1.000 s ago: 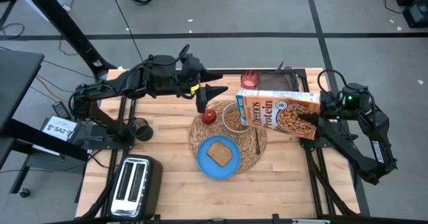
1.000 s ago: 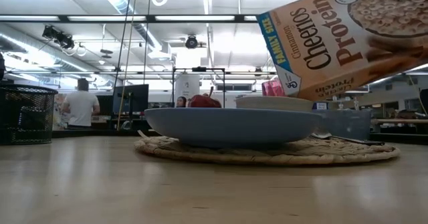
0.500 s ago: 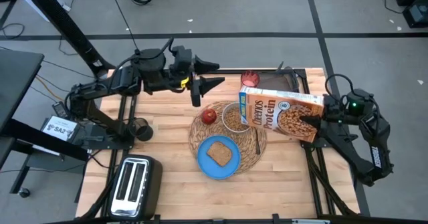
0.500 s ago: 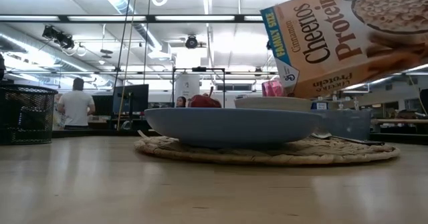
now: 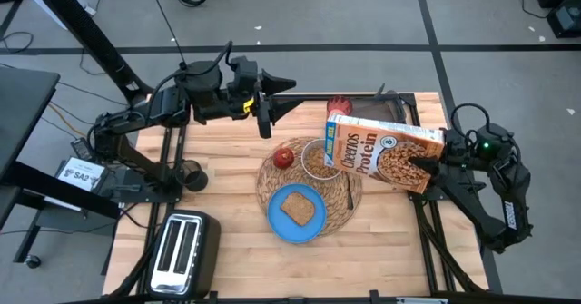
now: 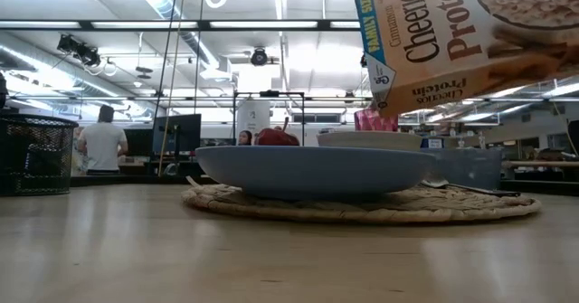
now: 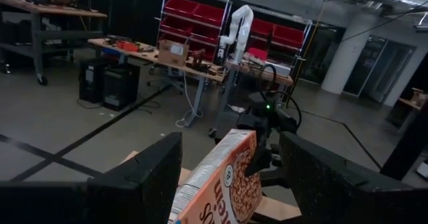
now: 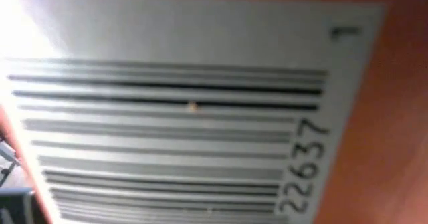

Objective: Arrange a breakfast setting
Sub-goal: Pour the cereals from the cereal box into the white bowl

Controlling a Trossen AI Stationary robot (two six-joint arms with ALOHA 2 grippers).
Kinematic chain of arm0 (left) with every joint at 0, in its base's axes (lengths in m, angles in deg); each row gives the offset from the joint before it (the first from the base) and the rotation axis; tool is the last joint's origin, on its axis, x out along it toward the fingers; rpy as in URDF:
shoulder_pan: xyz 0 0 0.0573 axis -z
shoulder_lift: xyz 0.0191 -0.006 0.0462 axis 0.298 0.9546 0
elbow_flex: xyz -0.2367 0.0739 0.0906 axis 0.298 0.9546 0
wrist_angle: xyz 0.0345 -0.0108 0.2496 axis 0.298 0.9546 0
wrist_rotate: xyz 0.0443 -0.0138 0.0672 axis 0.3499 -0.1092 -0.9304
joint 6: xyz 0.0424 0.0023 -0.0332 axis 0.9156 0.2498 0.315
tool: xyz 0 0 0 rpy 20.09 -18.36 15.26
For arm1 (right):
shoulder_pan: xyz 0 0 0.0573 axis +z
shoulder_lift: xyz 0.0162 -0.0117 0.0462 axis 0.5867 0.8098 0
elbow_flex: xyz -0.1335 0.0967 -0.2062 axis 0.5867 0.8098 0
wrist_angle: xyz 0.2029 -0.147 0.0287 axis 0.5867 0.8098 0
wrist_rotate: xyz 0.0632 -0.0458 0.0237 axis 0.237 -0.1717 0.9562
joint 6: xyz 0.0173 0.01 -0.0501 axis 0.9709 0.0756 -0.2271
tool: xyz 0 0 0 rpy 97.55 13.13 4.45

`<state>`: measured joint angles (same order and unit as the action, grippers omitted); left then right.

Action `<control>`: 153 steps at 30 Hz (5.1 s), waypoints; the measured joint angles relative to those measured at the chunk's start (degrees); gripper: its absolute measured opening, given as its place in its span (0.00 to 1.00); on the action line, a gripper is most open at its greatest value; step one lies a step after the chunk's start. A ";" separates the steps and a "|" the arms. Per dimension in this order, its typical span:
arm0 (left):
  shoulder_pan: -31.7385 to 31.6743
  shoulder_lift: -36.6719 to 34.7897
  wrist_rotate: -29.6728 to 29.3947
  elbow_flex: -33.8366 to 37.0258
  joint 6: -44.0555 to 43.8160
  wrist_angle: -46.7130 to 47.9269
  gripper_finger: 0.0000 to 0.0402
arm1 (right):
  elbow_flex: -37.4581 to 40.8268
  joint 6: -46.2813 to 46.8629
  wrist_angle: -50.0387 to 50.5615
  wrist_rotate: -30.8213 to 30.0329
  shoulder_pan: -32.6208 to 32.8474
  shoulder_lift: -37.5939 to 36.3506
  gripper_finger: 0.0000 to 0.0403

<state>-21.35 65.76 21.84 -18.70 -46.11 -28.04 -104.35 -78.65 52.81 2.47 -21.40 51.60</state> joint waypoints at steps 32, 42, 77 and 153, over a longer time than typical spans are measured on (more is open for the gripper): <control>0.00 -2.45 0.10 0.00 1.75 9.04 0.63 | -5.70 10.77 -10.66 0.90 0.00 0.00 0.60; 0.07 -1.66 -0.52 0.04 3.28 5.74 0.61 | -6.97 17.03 -23.70 0.57 0.00 0.02 0.60; 6.93 22.77 2.87 -0.09 7.38 -47.66 0.79 | 1.71 44.43 -91.79 -12.97 -2.62 6.25 0.58; -9.57 29.03 12.46 -0.26 -6.39 -69.45 0.63 | 11.43 29.50 -118.21 -15.39 16.17 46.80 0.64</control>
<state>-30.91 94.79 34.30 -18.96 -52.50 -97.49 -92.92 -49.15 -65.40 -12.92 -5.23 98.40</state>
